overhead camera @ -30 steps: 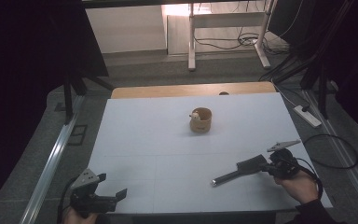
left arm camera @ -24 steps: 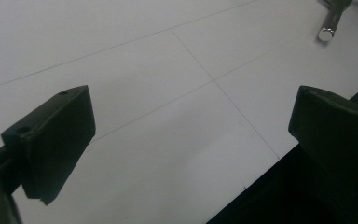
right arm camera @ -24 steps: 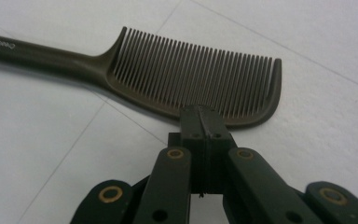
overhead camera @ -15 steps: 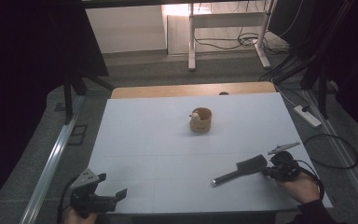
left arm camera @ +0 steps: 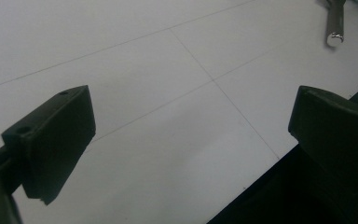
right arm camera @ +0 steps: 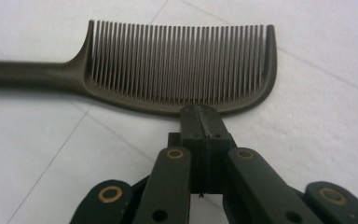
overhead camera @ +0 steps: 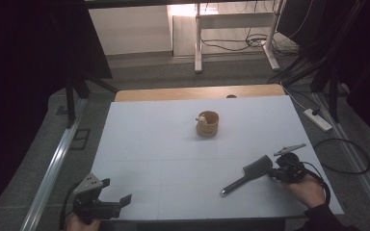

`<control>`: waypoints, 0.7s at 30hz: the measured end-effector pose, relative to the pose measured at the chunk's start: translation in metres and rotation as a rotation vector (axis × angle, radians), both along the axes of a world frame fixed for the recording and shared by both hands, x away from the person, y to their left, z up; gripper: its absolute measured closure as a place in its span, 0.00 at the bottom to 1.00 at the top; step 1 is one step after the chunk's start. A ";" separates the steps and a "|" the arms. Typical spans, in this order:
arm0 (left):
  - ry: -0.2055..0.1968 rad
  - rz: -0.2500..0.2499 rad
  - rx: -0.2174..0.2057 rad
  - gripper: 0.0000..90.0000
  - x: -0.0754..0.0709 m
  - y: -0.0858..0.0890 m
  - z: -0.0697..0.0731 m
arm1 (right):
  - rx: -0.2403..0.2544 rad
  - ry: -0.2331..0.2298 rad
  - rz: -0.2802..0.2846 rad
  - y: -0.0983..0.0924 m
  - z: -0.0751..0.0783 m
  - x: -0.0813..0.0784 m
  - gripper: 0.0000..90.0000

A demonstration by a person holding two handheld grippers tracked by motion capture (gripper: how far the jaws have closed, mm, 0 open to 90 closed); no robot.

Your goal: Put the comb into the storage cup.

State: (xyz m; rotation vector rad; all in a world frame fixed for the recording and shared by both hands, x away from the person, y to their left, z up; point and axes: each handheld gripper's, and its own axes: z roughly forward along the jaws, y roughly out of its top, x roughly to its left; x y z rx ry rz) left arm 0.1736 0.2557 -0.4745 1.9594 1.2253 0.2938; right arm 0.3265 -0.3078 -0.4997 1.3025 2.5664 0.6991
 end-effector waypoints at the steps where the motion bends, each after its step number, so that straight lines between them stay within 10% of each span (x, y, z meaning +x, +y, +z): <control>1: 0.001 0.000 0.000 0.02 0.000 0.000 0.000 | 0.000 -0.002 -0.003 0.001 0.000 0.001 1.00; 21: 0.003 0.003 0.002 0.02 0.001 0.000 0.000 | 0.031 -0.032 -0.031 0.030 -0.005 0.037 1.00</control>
